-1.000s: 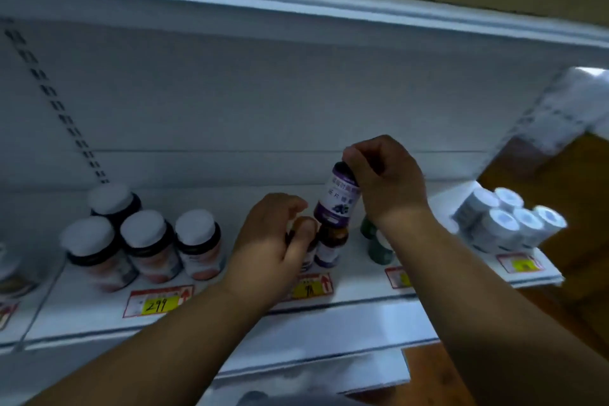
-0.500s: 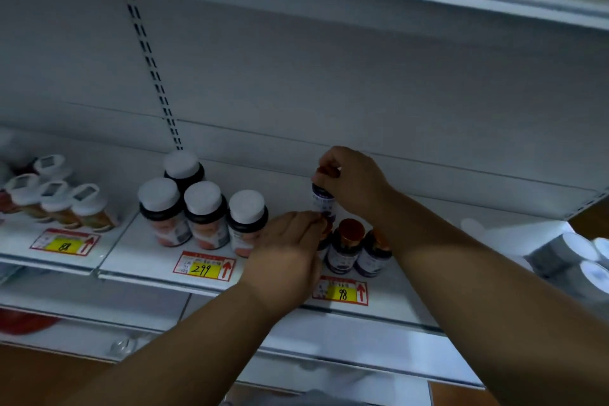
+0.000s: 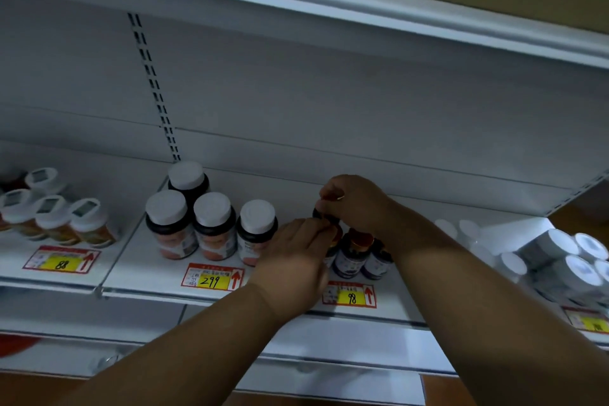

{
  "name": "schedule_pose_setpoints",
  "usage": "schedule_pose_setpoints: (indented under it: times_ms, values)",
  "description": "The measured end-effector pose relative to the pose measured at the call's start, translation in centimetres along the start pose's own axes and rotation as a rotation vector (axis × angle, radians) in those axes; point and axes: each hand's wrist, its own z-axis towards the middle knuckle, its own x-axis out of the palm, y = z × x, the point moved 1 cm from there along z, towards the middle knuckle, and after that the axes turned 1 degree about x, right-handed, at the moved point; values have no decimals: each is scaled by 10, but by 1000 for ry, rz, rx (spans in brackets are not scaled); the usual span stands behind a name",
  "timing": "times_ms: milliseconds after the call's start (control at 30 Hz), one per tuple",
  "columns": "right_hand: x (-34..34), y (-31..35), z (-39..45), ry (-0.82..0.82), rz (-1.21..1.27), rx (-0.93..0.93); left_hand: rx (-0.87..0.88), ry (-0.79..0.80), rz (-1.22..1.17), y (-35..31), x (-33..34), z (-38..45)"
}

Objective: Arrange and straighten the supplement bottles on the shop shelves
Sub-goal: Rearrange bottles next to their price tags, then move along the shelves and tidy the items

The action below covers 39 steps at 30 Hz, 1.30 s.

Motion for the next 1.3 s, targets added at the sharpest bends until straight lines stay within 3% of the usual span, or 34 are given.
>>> schedule_pose_setpoints:
  times_ms: [100,300,600,767,1033,1300]
  values:
    - [3,5,-9,-67,68,9,-19,36,11,-6,-11,0]
    - [2,39,-33,-215,116,-247,-212,-10,41,-22,-42,-22]
    - [61,140,-79,-124,229,-522,-640,-240,13,-10,-90,-124]
    - [114,225,-90,-82,251,-656,-741,-334,44,32,-150,-185]
    - [221,380,-101,-68,316,-726,-838,-343,173,123,-265,-320]
    - [271,465,-42,-42,316,-727,-846,-411,121,225,-314,-339]
